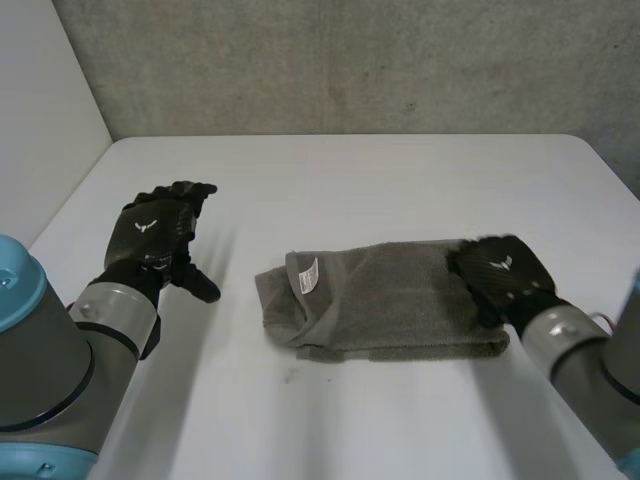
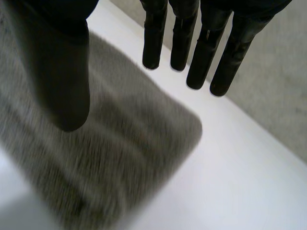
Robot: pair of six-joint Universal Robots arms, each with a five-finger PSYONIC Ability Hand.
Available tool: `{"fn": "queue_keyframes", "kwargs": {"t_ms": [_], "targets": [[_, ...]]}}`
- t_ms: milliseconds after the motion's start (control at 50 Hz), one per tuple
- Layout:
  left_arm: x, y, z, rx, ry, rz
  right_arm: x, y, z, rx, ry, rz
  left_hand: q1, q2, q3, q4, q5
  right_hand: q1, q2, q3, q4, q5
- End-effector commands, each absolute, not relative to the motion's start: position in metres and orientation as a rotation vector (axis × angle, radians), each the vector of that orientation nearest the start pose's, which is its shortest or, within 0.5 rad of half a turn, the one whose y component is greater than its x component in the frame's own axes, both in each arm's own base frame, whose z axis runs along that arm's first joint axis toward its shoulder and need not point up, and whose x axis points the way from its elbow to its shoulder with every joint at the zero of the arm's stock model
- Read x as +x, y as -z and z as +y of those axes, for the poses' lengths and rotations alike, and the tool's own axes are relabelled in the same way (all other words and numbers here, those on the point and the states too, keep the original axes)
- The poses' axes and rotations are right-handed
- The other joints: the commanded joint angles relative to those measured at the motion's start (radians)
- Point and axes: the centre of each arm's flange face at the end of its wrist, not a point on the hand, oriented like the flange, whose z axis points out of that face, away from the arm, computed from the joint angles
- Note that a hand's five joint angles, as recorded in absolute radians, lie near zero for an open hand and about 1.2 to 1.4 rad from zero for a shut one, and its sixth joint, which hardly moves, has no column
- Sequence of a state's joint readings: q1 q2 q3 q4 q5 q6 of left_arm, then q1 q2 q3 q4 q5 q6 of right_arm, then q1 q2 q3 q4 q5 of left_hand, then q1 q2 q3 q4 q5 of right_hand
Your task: Fold the towel.
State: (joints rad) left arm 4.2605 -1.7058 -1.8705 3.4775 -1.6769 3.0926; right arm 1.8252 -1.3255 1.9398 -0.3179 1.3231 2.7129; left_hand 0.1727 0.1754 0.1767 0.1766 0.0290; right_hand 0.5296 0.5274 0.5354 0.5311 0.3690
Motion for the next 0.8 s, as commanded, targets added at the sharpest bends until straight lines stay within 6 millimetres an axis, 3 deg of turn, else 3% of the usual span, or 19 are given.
{"fn": "queue_keyframes", "kwargs": {"t_ms": [20, 200, 380, 440, 540, 800], "targets": [[-0.245, -0.208, -0.224, 0.365, 2.271, 2.547, 0.194, -0.137, -0.246, -0.96, 1.748, 2.284, 0.014, 0.012, 0.01, 0.011, -0.016, 0.131, 0.133, 0.125, 0.129, 0.117], [-0.244, -0.206, -0.224, 0.361, 2.264, 2.551, 0.186, -0.13, -0.251, -0.94, 1.755, 2.27, 0.014, 0.012, 0.01, 0.011, -0.016, 0.254, 0.256, 0.248, 0.252, 0.24], [-0.242, -0.203, -0.223, 0.357, 2.248, 2.559, 0.186, -0.13, -0.254, -0.938, 1.806, 2.239, 0.014, 0.012, 0.01, 0.011, -0.016, 0.712, 0.714, 0.706, 0.71, 0.698], [-0.241, -0.202, -0.222, 0.356, 2.241, 2.562, 0.186, -0.13, -0.254, -0.938, 1.809, 2.235, 0.014, 0.012, 0.01, 0.011, -0.016, 0.706, 0.708, 0.7, 0.705, 0.692], [-0.241, -0.201, -0.221, 0.358, 2.236, 2.564, 0.188, -0.129, -0.251, -0.896, 1.771, 2.24, 0.014, 0.012, 0.01, 0.011, -0.016, 0.275, 0.277, 0.27, 0.274, 0.261], [-0.24, -0.198, -0.218, 0.361, 2.221, 2.573, 0.189, -0.122, -0.252, -0.831, 1.729, 2.252, 0.014, 0.012, 0.01, 0.011, -0.016, 0.269, 0.271, 0.263, 0.267, 0.255]]}}
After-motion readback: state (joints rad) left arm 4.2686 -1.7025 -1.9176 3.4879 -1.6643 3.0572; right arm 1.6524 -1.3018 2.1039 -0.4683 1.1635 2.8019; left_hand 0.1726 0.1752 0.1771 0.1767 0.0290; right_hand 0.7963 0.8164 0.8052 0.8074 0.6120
